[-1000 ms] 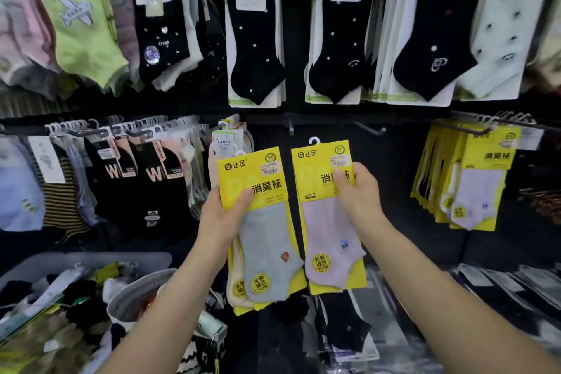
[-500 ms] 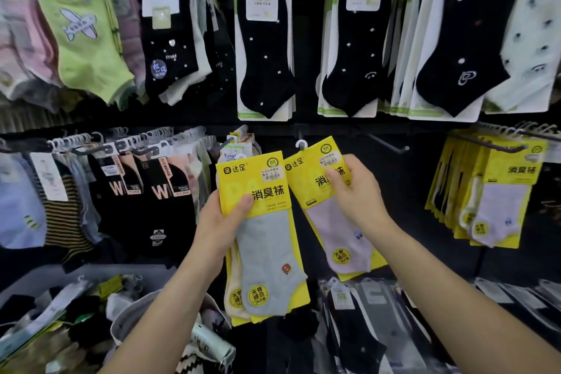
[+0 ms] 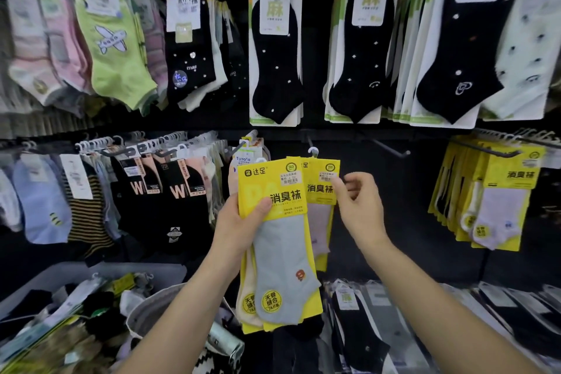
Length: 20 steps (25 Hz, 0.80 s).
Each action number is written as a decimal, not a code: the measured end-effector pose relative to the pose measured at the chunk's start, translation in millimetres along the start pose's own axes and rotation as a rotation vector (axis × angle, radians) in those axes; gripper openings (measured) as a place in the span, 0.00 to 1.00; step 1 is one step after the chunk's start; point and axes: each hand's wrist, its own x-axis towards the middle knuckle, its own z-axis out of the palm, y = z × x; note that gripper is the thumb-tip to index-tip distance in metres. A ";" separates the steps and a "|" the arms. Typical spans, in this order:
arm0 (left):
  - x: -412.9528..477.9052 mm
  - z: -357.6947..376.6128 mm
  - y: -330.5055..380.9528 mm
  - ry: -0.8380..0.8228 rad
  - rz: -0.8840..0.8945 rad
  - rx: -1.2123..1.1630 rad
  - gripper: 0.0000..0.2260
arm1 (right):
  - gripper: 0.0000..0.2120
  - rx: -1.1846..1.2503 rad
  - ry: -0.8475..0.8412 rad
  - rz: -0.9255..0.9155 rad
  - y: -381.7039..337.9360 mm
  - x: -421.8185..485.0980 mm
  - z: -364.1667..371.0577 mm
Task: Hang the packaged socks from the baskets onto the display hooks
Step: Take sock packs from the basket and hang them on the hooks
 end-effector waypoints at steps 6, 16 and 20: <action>-9.3 23.0 -5.8 -0.048 0.004 -0.008 0.10 | 0.08 0.163 -0.211 -0.021 -19.8 -26.6 10.4; -3.1 19.5 -9.9 -0.002 -0.045 -0.025 0.08 | 0.06 0.197 -0.094 0.049 -6.4 -7.4 -21.2; 4.5 5.5 -4.7 0.041 -0.033 -0.008 0.04 | 0.05 0.164 -0.058 0.023 -11.4 7.4 -29.0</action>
